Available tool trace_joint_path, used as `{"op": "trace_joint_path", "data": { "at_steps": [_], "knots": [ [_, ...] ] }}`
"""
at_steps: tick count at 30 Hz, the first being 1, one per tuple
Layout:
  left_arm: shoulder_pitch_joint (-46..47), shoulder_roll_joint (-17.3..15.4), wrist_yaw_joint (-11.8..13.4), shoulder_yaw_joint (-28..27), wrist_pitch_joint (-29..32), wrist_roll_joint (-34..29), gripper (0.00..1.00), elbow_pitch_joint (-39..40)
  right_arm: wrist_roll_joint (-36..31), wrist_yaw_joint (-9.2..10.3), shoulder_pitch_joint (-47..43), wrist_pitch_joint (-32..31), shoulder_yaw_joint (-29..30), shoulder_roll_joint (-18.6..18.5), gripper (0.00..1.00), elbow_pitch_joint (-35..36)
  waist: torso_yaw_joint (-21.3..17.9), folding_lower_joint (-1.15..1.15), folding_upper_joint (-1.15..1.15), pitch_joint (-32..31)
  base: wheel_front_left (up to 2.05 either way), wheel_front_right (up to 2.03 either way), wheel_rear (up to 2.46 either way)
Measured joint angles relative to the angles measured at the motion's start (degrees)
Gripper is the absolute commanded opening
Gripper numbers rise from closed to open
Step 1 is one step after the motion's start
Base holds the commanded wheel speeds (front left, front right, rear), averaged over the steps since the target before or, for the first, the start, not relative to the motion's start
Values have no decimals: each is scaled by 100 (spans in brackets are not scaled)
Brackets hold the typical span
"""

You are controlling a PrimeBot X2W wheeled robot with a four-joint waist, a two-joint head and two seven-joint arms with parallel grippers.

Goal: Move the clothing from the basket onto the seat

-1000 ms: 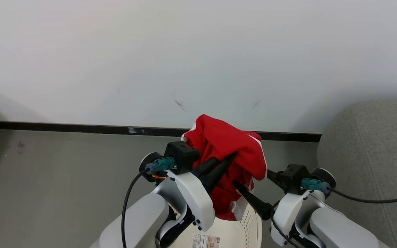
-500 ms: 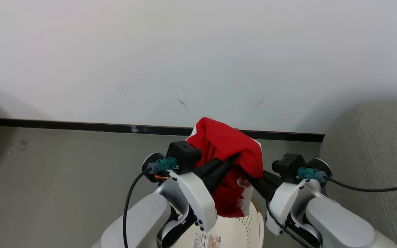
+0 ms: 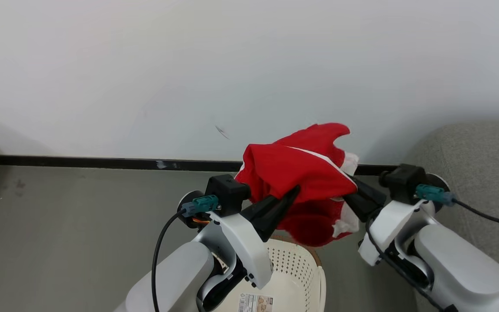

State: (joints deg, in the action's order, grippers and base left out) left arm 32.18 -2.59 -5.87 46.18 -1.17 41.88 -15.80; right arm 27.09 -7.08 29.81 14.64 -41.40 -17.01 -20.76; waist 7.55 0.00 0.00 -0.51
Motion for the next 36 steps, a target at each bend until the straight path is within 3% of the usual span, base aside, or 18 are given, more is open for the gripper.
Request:
{"op": "trace_joint_path", "data": {
  "at_steps": [2,3,15,36],
  "knots": [
    [0,12,0,0,-1,0,78,0,-14,-3,-16,0,158,-62,0,48,-27,0,0,-1,0,0,0],
    [0,20,0,2,-5,0,100,1,-20,-5,-28,0,235,-79,0,73,-41,0,0,-2,0,0,0],
    [-13,10,0,41,-78,58,100,-3,-250,-3,-536,-1,1438,-506,0,541,-404,0,0,-27,0,0,0],
    [-116,-179,-8,80,-302,-23,100,-64,-623,-3,-1335,-1,3031,-643,0,1374,-1296,0,0,21,0,0,0]
  ]
}}
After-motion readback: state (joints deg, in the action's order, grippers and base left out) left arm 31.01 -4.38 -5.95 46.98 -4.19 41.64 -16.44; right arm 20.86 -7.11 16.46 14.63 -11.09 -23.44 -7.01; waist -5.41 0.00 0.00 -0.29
